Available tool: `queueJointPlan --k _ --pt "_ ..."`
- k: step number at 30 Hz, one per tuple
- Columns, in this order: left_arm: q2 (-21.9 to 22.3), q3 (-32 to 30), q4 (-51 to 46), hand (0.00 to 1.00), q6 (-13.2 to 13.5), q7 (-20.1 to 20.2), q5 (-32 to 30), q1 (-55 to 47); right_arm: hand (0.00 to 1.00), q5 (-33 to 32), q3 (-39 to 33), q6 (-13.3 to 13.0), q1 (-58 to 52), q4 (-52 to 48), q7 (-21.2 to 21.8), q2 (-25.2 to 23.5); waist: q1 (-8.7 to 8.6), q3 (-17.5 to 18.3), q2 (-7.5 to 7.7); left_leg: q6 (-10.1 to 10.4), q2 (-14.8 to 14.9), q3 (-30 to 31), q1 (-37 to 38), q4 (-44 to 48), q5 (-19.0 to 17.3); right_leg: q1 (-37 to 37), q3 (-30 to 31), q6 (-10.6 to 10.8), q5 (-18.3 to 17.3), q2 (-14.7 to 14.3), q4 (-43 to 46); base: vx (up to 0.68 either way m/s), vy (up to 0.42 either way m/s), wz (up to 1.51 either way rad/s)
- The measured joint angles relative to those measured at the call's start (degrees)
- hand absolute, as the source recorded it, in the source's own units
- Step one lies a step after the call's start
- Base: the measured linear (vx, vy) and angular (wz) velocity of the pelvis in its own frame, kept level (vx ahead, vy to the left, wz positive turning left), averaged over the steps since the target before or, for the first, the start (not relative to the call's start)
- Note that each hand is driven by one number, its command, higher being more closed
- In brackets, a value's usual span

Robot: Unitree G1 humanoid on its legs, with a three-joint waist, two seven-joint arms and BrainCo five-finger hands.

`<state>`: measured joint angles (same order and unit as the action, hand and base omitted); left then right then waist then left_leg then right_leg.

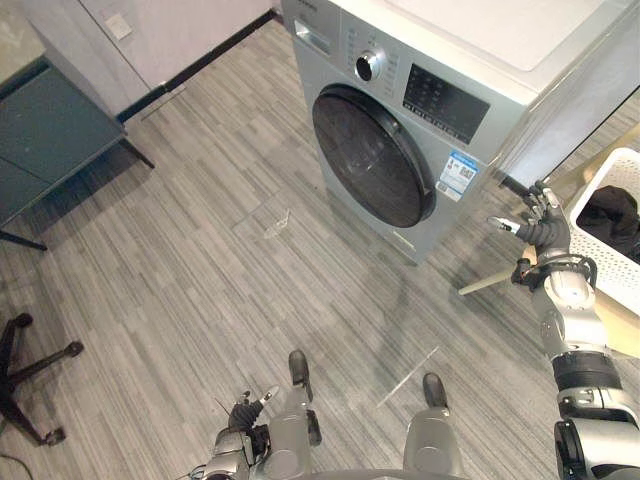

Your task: Pick up the laundry basket with both hands and put the clothes into the washing machine.

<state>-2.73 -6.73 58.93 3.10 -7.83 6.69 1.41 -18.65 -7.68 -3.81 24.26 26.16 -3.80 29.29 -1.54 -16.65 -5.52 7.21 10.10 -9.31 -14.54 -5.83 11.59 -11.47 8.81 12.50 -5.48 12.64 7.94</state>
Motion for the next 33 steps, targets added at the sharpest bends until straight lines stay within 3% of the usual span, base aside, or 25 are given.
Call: queueJointPlan --k 6,8,15,22,28,33 --pt "-0.48 -0.08 -1.01 0.00 0.00 -1.11 0.01 -0.01 0.00 0.25 1.06 0.00 -2.89 0.93 -1.02 -6.33 0.98 -0.82 1.16 0.53 -0.17 1.31 -2.14 0.39 0.45 -1.30 -0.92 0.04 0.04 0.04 -0.21 0.02 -0.033 0.07" --pt "-0.70 -0.07 -1.20 0.00 -0.01 -1.14 -0.02 0.24 0.00 0.27 2.67 0.39 -4.77 2.43 -0.88 -8.53 1.05 -1.14 1.61 0.36 -0.21 1.52 -2.46 0.41 2.25 -1.23 -1.09 0.51 0.27 0.12 -0.33 0.08 -0.038 0.04" --pt "-0.89 1.16 -4.72 0.00 0.07 -1.15 -0.07 2.33 0.00 0.58 8.11 1.93 -8.15 2.70 3.66 -10.96 0.88 -2.88 2.83 0.10 -1.40 2.19 -2.51 0.42 3.11 -0.30 -3.01 0.75 0.33 1.43 -0.86 0.06 -0.040 0.08" --pt "-0.78 2.72 -6.89 0.00 0.28 -1.41 -0.03 3.43 0.00 1.22 6.20 1.83 -2.65 -3.49 1.75 -9.71 0.72 -4.61 2.87 0.15 -1.18 2.04 -2.79 0.32 2.99 -0.96 -2.50 0.80 0.28 1.30 -0.90 -0.05 -0.029 -0.04" --pt "-0.98 2.56 -7.92 0.00 0.98 -2.46 0.51 3.74 0.00 2.62 0.02 1.59 11.01 -5.01 -5.92 -1.86 0.96 -6.38 3.17 0.27 -1.13 2.15 -4.93 0.29 2.96 -3.08 -2.48 1.10 0.71 1.15 -0.48 -0.07 -0.024 0.03" --pt "-1.08 2.04 -10.13 0.00 1.32 -2.59 1.44 3.57 0.00 2.92 4.59 0.61 22.67 -1.86 -6.09 0.81 1.02 -7.90 2.76 -0.41 -1.22 2.27 -6.87 0.31 3.91 -5.05 -2.43 1.28 1.16 1.17 -0.27 -0.01 -0.047 0.01"
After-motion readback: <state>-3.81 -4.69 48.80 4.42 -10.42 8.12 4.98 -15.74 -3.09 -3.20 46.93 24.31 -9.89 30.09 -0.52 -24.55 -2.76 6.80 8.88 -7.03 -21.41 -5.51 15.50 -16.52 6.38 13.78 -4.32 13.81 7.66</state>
